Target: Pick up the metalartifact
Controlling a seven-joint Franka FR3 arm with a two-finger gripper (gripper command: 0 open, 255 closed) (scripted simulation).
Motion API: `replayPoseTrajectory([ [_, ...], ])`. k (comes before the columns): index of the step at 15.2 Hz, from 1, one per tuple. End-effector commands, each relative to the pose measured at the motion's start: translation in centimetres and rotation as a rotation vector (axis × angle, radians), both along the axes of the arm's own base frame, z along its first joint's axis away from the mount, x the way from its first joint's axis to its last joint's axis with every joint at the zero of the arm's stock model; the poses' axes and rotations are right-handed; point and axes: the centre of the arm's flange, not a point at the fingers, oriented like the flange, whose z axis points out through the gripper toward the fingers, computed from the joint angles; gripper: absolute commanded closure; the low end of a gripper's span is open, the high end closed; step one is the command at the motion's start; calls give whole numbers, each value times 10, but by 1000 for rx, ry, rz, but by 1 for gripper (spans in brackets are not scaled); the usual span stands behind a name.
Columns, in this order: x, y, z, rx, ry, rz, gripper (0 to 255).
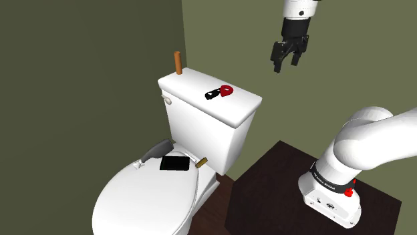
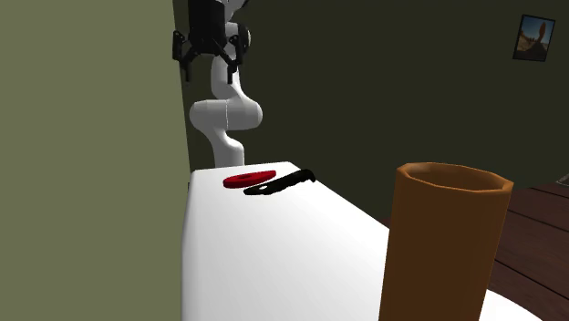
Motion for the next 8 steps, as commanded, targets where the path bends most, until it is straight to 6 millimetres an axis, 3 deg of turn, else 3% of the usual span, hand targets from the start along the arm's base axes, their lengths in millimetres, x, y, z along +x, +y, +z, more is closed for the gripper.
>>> replayPoseTrajectory([
  [1,0,0,0,0,0,0,0],
  [8,37,77,-39,-59,-78,-328,0],
])
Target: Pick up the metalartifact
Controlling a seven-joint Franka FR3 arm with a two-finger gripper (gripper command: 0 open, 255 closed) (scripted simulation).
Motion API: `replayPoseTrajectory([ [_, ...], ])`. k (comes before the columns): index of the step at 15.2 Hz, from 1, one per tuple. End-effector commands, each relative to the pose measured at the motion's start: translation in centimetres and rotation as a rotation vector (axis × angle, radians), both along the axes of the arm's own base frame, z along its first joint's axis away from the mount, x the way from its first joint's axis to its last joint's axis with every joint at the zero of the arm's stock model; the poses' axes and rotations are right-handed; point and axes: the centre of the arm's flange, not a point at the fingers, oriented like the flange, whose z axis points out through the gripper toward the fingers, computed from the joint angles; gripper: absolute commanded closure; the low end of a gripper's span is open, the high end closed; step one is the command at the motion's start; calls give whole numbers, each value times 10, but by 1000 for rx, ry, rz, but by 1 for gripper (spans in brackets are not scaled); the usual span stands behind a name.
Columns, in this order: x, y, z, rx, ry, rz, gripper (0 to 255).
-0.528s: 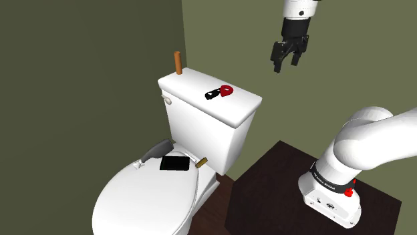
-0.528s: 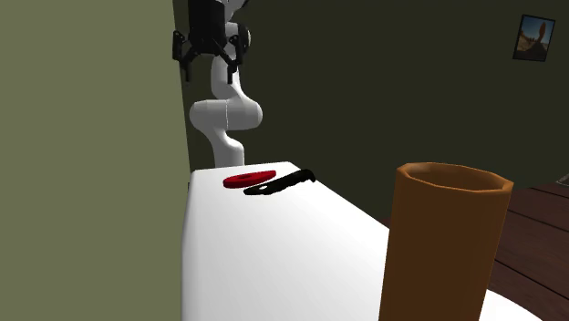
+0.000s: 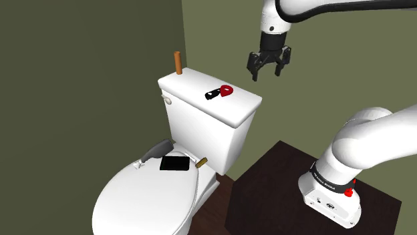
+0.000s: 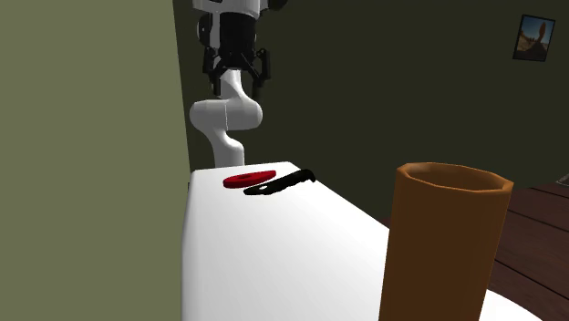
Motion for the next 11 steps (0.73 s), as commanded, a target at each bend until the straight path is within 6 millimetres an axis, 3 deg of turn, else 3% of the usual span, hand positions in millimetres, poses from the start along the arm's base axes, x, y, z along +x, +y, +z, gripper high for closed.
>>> replayPoseTrajectory([
  [1,14,22,-12,-16,-25,-103,0],
  [6,58,64,-40,-58,-81,-337,0],
  [11,113,93,-67,-101,-137,-571,0],
])
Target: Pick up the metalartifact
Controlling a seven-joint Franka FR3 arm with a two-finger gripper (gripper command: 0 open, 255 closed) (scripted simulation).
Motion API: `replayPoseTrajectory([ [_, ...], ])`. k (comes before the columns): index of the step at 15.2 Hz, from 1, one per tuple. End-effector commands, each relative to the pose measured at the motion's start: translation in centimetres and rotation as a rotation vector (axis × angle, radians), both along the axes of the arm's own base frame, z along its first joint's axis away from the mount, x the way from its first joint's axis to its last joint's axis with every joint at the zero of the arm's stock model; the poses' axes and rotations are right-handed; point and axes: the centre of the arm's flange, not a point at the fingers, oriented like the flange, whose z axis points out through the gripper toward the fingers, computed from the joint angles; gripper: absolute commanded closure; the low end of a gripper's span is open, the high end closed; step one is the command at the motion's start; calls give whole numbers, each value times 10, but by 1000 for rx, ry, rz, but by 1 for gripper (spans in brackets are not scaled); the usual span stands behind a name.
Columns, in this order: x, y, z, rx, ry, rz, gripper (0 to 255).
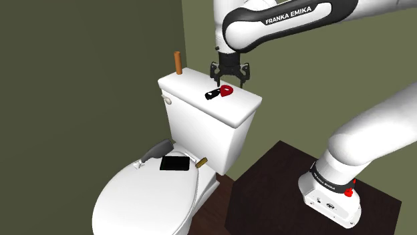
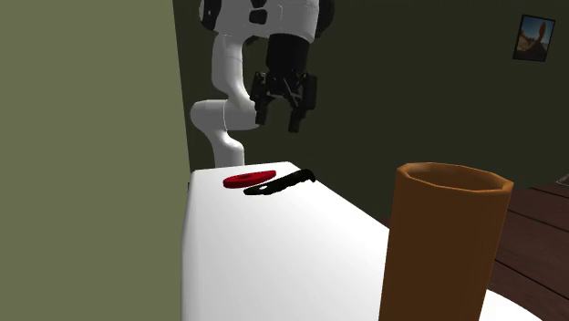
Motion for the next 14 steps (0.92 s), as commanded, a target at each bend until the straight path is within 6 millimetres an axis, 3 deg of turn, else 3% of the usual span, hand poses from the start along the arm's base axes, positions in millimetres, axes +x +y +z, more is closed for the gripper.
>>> replayPoseTrajectory([
  [1,23,10,-11,-16,-26,-102,0],
  [7,92,21,-38,-63,-88,-363,0],
  [14,92,21,-75,-63,-88,-363,0],
])
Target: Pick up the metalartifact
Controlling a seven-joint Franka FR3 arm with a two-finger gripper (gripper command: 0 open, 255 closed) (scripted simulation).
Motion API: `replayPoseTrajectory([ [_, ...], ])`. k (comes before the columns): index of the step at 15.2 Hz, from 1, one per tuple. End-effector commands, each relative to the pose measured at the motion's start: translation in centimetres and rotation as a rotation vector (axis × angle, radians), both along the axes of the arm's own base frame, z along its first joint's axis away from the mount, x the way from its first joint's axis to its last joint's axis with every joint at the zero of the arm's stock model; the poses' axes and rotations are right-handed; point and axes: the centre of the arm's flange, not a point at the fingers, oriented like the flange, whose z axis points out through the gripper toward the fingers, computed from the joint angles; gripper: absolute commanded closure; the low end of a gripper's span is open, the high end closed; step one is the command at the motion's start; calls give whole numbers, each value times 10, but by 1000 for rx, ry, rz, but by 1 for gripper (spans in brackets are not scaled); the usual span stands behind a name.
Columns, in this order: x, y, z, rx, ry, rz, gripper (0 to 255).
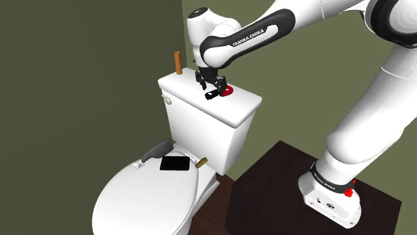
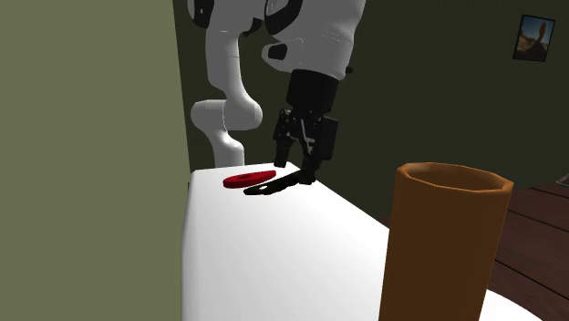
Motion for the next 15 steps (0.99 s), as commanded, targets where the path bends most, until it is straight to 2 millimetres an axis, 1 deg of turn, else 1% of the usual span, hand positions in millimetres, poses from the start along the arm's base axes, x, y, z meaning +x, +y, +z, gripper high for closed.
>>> replayPoseTrajectory([
  [1,0,0,-8,0,0,0,0],
  [2,0,0,-8,0,0,0,0],
  [3,0,0,-9,0,0,0,255],
  [11,1,0,-10,0,0,0,255],
  [12,0,0,-8,0,0,0,255],
  [15,0,0,8,0,0,0,255],
])
